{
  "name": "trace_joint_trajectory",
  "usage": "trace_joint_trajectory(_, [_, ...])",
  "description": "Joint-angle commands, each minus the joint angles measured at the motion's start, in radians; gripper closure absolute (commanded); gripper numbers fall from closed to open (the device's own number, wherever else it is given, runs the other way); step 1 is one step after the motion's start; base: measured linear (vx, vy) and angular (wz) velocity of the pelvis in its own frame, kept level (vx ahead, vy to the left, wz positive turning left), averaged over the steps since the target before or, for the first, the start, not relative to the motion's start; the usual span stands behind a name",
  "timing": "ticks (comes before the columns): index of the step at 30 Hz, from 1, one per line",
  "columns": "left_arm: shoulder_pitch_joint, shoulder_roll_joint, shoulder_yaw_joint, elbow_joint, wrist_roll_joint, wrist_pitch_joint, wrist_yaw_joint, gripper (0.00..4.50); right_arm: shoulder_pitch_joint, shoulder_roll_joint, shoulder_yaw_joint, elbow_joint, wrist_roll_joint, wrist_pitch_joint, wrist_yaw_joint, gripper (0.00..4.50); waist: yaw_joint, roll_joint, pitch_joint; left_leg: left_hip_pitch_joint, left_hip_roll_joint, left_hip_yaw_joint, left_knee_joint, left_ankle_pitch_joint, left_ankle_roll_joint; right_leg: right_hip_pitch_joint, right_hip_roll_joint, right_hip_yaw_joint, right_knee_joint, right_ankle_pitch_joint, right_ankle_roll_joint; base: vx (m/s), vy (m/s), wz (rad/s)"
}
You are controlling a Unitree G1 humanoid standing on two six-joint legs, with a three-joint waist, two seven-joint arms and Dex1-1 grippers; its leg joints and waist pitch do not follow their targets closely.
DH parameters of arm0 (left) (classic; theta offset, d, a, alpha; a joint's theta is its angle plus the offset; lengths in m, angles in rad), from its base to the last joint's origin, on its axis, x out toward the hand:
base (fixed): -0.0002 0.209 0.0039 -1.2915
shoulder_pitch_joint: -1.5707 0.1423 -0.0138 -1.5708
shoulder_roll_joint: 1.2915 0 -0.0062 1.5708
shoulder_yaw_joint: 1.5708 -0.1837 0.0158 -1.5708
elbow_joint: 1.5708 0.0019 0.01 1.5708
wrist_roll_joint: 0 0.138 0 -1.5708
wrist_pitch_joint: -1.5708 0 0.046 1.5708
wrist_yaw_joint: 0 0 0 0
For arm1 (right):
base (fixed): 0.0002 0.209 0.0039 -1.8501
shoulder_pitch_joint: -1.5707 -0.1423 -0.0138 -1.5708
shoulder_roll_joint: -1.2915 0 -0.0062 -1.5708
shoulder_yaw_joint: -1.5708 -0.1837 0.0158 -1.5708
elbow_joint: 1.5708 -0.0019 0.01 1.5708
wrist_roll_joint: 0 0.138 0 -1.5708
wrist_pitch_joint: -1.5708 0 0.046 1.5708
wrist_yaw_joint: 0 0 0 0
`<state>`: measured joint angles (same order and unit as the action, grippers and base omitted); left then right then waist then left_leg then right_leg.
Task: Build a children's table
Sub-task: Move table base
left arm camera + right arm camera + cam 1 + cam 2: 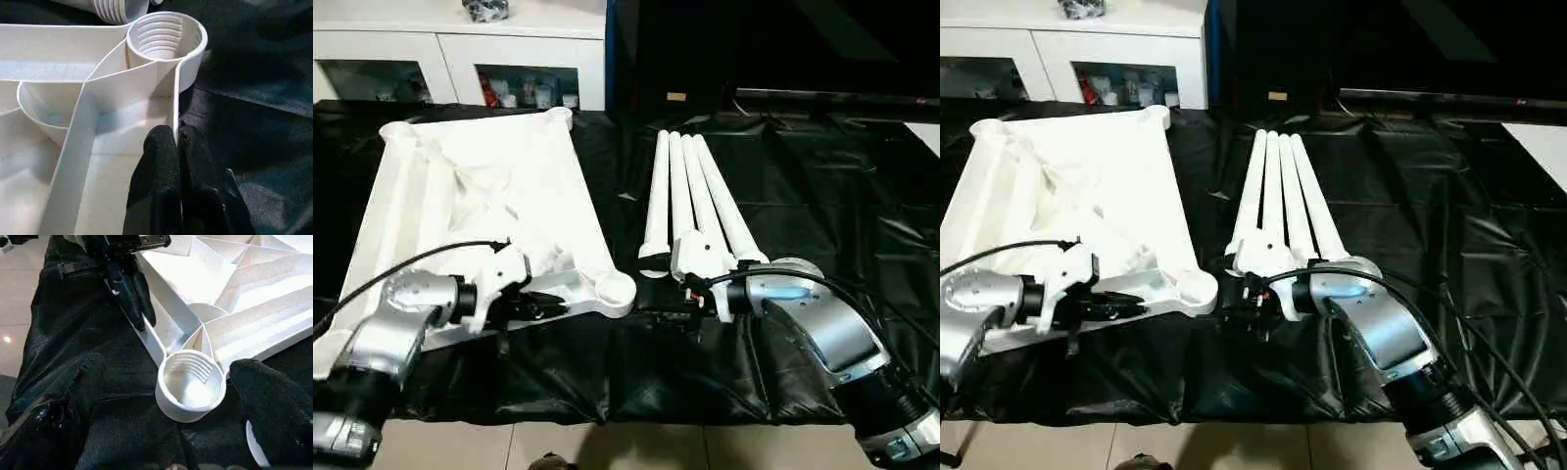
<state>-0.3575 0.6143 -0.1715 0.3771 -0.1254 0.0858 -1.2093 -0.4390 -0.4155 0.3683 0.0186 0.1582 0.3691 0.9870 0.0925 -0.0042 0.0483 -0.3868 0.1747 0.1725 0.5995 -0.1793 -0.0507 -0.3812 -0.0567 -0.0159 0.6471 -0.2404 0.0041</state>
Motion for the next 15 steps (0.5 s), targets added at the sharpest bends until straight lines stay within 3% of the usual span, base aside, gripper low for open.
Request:
trace_joint_trajectory(1, [0.004,0.0,0.02,-0.007,-0.007,-0.04,0.018,4.46,-0.015,0.0,-0.017,0.001,-0.006,-0.008,-0.011,0.0,0.006,0.011,-0.06,0.027,0.052,-0.019,-0.076,-0.193,-0.008,0.033,-0.077,0.034,-0.069,0.034,-0.238,0.0,0.0,0.0])
trace_joint_trajectory(5, [-0.01,0.001,0.059,-0.005,-0.038,-0.056,0.009,3.91,-0.031,0.023,-0.069,0.004,0.016,0.017,-0.059,0.0,0.007,0.011,-0.06,0.029,0.053,-0.019,-0.076,-0.194,-0.013,0.031,-0.077,0.034,-0.069,0.031,-0.234,0.0,0.0,0.0])
trace_joint_trajectory(8, [-0.014,0.015,0.086,-0.031,-0.054,-0.064,0.016,3.77,-0.05,0.044,-0.099,0.005,0.016,0.05,-0.117,0.0,0.006,0.014,-0.06,0.03,0.051,-0.018,-0.077,-0.202,-0.021,0.029,-0.075,0.033,-0.068,0.02,-0.241,0.0,0.0,0.0])
trace_joint_trajectory(9, [-0.014,0.018,0.096,-0.04,-0.059,-0.068,0.021,3.51,-0.06,0.055,-0.108,0.007,0.015,0.071,-0.141,0.0,0.004,0.013,-0.059,0.031,0.051,-0.019,-0.078,-0.21,-0.025,0.028,-0.075,0.034,-0.069,0.006,-0.238,0.0,0.0,0.0])
trace_joint_trajectory(11, [-0.012,0.027,0.12,-0.077,-0.086,-0.052,0.023,3.44,-0.087,0.082,-0.129,0.017,0.02,0.132,-0.19,0.0,0.004,0.015,-0.059,0.033,0.051,-0.019,-0.079,-0.21,-0.035,0.027,-0.074,0.034,-0.068,-0.009,-0.235,0.0,0.0,0.0])
trace_joint_trajectory(13, [-0.005,0.032,0.148,-0.137,-0.126,-0.014,0.035,3.44,-0.133,0.132,-0.162,0.065,0.023,0.199,-0.267,0.0,0.002,0.01,-0.061,0.032,0.049,-0.018,-0.078,-0.193,-0.039,0.027,-0.074,0.033,-0.064,0.011,-0.238,0.0,0.0,0.0])
trace_joint_trajectory(15, [-0.005,0.032,0.16,-0.168,-0.147,0.017,0.043,3.44,-0.156,0.155,-0.171,0.097,0.01,0.215,-0.308,0.0,0.003,0.014,-0.06,0.032,0.049,-0.017,-0.078,-0.191,-0.05,0.024,-0.074,0.033,-0.064,0.004,-0.24,0.0,0.0,0.0])
